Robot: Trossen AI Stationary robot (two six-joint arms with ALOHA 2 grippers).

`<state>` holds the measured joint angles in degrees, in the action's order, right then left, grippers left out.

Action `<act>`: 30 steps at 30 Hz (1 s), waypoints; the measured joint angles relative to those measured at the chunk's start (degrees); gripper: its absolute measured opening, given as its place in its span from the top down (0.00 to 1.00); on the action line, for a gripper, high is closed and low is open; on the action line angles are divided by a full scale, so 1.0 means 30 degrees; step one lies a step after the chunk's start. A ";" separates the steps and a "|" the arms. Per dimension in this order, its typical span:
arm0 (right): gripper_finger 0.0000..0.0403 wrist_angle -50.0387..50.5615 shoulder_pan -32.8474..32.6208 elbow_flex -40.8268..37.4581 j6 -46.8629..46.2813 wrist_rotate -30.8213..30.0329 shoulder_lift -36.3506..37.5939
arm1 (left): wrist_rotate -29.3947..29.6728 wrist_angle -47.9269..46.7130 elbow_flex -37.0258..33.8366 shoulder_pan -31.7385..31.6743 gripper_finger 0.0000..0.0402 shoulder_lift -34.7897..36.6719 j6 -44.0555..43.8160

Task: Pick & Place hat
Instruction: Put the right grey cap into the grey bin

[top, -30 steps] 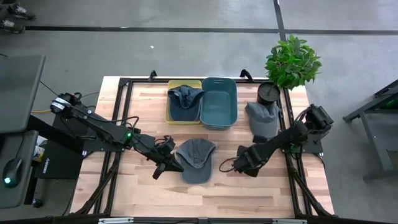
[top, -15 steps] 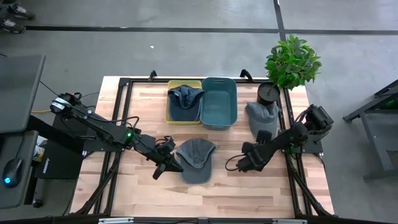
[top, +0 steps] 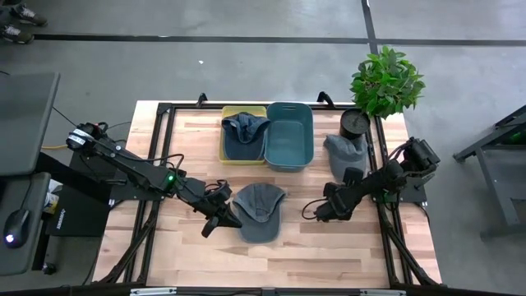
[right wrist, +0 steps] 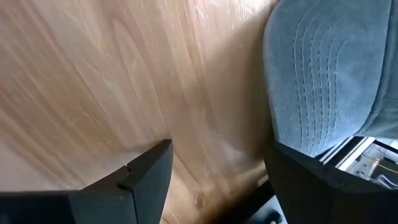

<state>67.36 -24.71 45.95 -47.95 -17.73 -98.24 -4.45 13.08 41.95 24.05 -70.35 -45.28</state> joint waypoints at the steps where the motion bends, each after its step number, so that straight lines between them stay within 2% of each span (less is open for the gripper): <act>1: 0.39 -0.0058 0.0000 -0.0006 0.0051 -0.0056 0.0000 | -0.0013 0.0000 0.0002 0.0000 1.00 0.0000 -0.0001; 6: 0.39 -0.0549 0.0000 -0.0007 0.0083 -0.0269 0.0000 | -0.0349 0.0002 0.0002 0.0000 1.00 0.0000 -0.0007; 17: 0.39 -0.0249 -0.0029 0.0001 -0.2095 -0.0843 0.0007 | -0.0293 -0.0639 -0.0005 -0.0007 1.00 0.0000 -0.0005; 26: 0.39 -0.0228 -0.0022 0.0018 -0.2286 -0.1982 0.0007 | 0.1948 -0.2530 -0.0005 -0.0007 1.00 0.0000 -0.0007; 30: 0.39 -0.0199 -0.0029 0.0022 -0.1731 -0.2073 0.0007 | 0.2181 -0.2565 -0.0012 -0.0007 1.00 0.0000 0.0000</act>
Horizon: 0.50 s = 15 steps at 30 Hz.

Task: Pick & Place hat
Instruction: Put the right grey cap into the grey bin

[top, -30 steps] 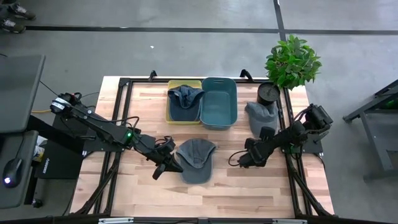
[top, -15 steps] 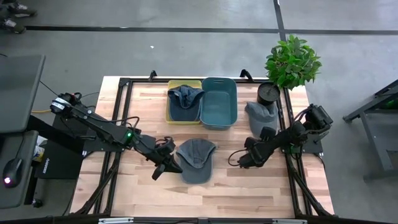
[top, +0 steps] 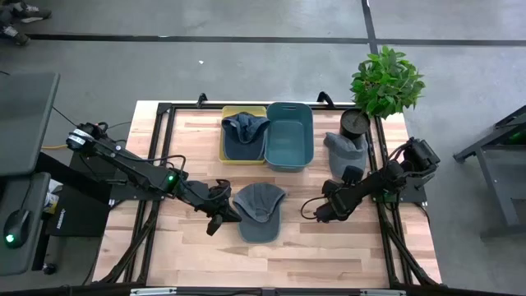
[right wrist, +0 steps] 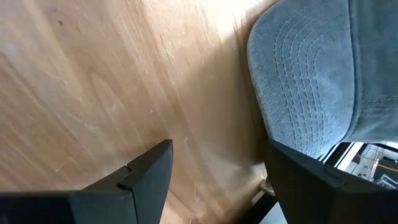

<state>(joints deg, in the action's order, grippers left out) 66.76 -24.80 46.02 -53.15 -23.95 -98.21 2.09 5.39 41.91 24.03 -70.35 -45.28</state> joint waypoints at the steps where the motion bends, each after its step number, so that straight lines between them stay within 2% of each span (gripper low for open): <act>1: 0.39 0.0004 0.0000 0.0000 -0.0024 -0.0015 0.0000 | 0.0000 -0.0008 0.0000 0.0000 1.00 0.0000 0.0000; 5: 0.42 0.0310 0.0000 0.0000 -0.0732 0.0091 0.0007 | -0.0012 -0.0007 0.0000 0.0000 1.00 0.0000 0.0188; 8: 0.51 0.0799 0.0000 0.0007 -0.0801 0.0200 0.0007 | -0.0022 0.0022 0.0000 0.0000 1.00 0.0000 0.0459; 12: 0.70 0.1102 0.0007 0.0015 -0.0793 0.1071 0.0007 | -0.0155 0.0015 0.0000 0.0000 1.00 0.0000 0.0495; 15: 0.91 0.1099 0.0007 0.0231 -0.0709 0.1953 0.0007 | -0.0468 0.0011 0.0000 0.0000 1.00 0.0000 0.0495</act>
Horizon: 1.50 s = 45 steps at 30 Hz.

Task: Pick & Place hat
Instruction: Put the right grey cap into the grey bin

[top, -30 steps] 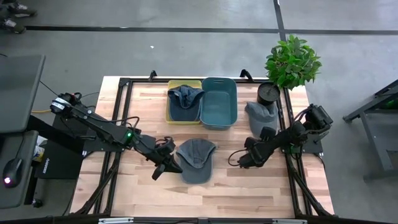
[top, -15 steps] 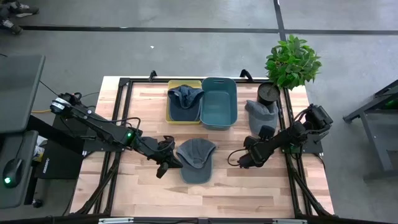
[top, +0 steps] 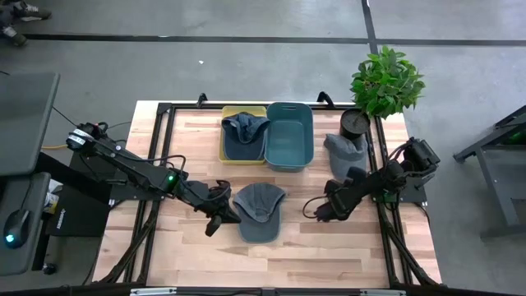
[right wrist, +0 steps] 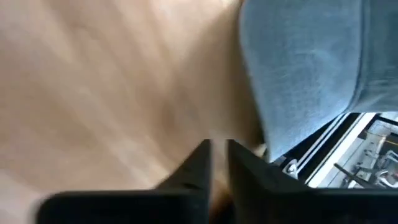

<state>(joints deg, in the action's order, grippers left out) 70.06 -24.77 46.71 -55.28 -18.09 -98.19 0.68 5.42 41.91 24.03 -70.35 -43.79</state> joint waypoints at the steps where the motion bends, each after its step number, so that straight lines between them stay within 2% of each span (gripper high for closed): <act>1: 0.95 -0.0009 0.0000 0.0163 0.0163 0.0165 0.0000 | -0.0034 0.0003 0.0000 0.0003 1.00 0.0000 0.0007; 5: 0.98 0.0341 -0.0005 0.1189 0.0414 0.0216 0.0000 | -0.0038 0.0003 0.0000 0.0000 1.00 0.0000 0.0369; 9: 0.98 0.1676 -0.0768 0.3430 -0.0096 0.0530 0.0000 | -0.0544 -0.0004 0.0000 0.0000 1.00 0.0000 0.0503; 12: 1.00 0.2856 -0.1998 0.5656 -0.0510 0.1083 0.0055 | -0.0931 -0.0004 0.0000 0.0007 1.00 0.0000 0.0503; 16: 0.97 0.1867 -0.4784 0.8334 -0.0428 0.0474 0.1293 | -0.1246 -0.0102 0.0000 0.0000 1.00 0.0000 0.0542; 18: 0.99 0.1447 -0.6429 0.8759 -0.2825 -0.1392 0.2494 | -0.1266 -0.0434 0.0000 0.0007 1.00 0.0000 0.0737; 21: 0.99 0.1646 -0.8619 0.7994 -0.9586 -0.3824 0.4640 | -0.1167 -0.0915 0.0000 0.0007 1.00 -0.0007 0.1019; 22: 0.99 0.1600 -0.9124 0.7419 -1.1419 -0.3805 0.5367 | -0.1109 -0.1019 0.0000 0.0009 1.00 -0.0007 0.1085; 24: 0.99 0.1258 -0.9514 0.6150 -1.3612 -0.2382 0.6648 | -0.0866 -0.1162 0.0000 0.0044 1.00 -0.0007 0.1377; 27: 0.99 0.0515 -0.8645 0.4399 -1.6093 0.0399 0.8446 | -0.0612 -0.1170 0.0000 0.0051 1.00 -0.0007 0.1552; 29: 0.98 0.0632 -0.7632 0.3360 -1.7143 0.1086 0.9517 | -0.0603 -0.1145 0.0000 0.0044 1.00 -0.0007 0.1533; 36: 0.94 0.0746 -0.2118 0.1226 -1.5412 -0.1391 1.3067 | -0.0603 -0.0644 0.0000 0.0044 1.00 -0.0007 0.0833; 39: 0.91 0.0854 0.0288 0.0580 -1.4483 -0.1789 1.4444 | -0.0650 -0.0652 0.0000 0.0044 1.00 -0.0007 0.0504; 45: 0.71 -0.0740 0.3626 -0.1373 -1.2031 -0.1855 1.6286 | -0.1047 -0.0652 0.0000 0.0044 1.00 -0.0007 0.0252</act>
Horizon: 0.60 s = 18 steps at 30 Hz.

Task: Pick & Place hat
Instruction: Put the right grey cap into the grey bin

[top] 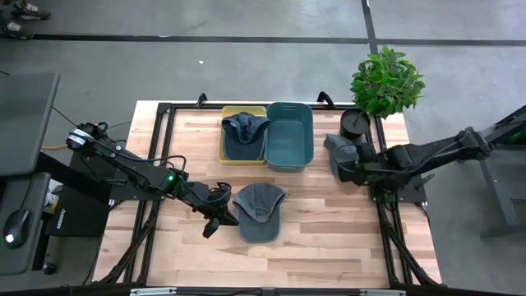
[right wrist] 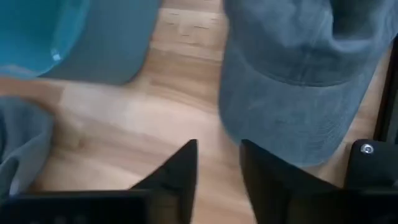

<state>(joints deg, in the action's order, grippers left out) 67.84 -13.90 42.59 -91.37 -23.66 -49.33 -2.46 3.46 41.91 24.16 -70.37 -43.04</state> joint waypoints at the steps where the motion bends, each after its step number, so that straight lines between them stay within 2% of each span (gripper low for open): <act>1: 0.66 -0.0326 0.0368 -0.0416 0.0049 0.0010 0.0198 | 0.0000 0.0000 0.0000 0.0000 1.00 0.0000 -0.0085; 6: 0.45 -0.1698 0.1907 -0.2105 0.0311 -0.0148 0.0483 | -0.0422 0.0002 0.0000 0.0000 1.00 0.0000 -0.0243; 9: 0.38 -0.2129 0.2524 -0.2311 0.1594 -0.1103 0.0407 | -0.0633 0.0003 0.0000 0.0000 1.00 0.0000 -0.0364; 13: 0.34 -0.1818 0.3497 -0.2224 0.3535 -0.2267 0.0342 | -0.0906 -0.0005 0.0000 0.0000 1.00 0.0000 -0.0679; 18: 0.34 -0.1853 0.5199 -0.2209 0.5884 -0.2487 0.0131 | -0.0961 -0.0036 0.0000 0.0000 1.00 0.0000 -0.0747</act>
<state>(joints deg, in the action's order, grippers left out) 62.28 1.70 35.97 -73.72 -31.12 -48.94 -5.34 3.36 41.91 24.16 -70.37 -45.28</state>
